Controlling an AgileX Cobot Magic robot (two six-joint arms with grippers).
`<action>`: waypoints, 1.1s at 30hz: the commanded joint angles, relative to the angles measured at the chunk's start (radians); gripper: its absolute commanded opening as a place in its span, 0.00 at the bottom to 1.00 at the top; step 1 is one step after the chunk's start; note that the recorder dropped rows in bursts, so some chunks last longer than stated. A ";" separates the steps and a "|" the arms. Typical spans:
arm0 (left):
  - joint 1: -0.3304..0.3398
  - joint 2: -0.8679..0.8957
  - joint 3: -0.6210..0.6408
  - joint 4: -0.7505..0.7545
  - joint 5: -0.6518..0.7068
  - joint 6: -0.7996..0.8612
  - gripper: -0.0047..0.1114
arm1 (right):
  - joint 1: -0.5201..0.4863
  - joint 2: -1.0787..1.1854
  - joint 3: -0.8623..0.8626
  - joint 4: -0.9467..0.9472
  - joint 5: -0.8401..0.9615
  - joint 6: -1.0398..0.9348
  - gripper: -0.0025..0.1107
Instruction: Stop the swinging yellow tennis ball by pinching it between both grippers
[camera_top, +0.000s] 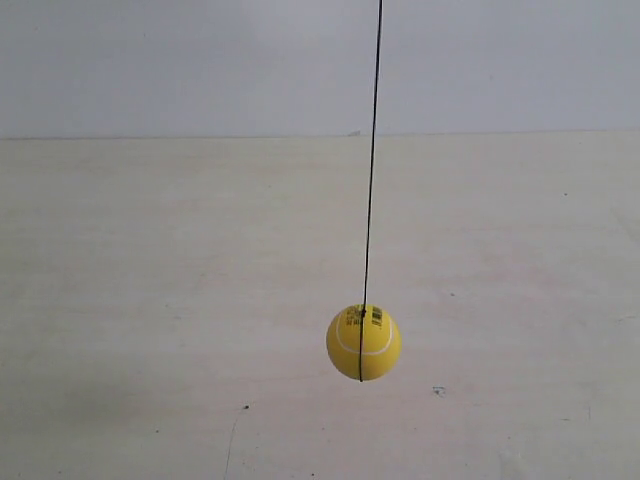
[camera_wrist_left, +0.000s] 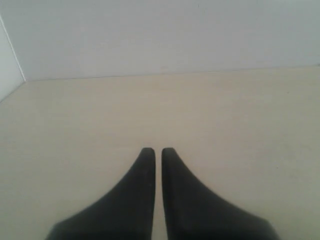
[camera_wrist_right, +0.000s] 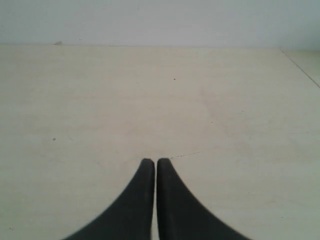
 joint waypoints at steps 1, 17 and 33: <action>0.003 -0.002 0.003 0.010 0.037 0.018 0.08 | -0.008 -0.006 -0.001 0.005 -0.004 -0.003 0.02; 0.003 -0.002 0.003 0.010 0.016 0.018 0.08 | -0.008 -0.006 -0.001 0.005 -0.004 -0.003 0.02; 0.003 -0.002 0.003 0.010 0.016 0.018 0.08 | -0.008 -0.006 -0.001 0.005 -0.006 -0.003 0.02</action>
